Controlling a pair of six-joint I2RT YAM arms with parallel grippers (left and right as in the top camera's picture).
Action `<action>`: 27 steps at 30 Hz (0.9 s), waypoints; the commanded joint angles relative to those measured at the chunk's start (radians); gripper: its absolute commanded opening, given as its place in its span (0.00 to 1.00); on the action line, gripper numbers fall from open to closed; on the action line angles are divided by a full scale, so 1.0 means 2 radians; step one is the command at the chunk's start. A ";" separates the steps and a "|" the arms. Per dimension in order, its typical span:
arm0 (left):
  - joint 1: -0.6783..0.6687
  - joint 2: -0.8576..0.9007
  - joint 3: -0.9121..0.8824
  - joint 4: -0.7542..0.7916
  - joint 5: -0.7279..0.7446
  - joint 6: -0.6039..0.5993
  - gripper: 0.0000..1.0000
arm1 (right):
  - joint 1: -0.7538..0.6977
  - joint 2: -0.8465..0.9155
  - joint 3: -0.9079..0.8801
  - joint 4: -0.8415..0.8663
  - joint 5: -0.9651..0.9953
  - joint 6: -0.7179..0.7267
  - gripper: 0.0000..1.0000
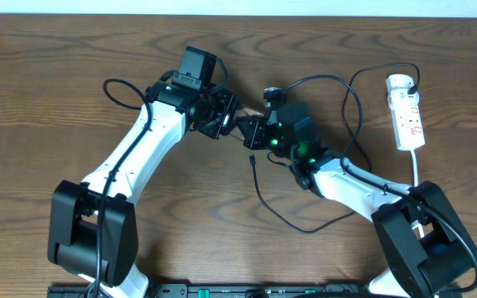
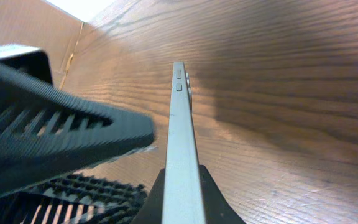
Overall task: Plug charger to phone and switch on socket
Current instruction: 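Raise the phone with both grippers, tilting it upward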
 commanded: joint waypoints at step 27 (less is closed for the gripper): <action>0.079 -0.012 0.009 0.193 0.246 0.277 0.69 | -0.098 -0.064 0.008 0.104 0.011 0.446 0.01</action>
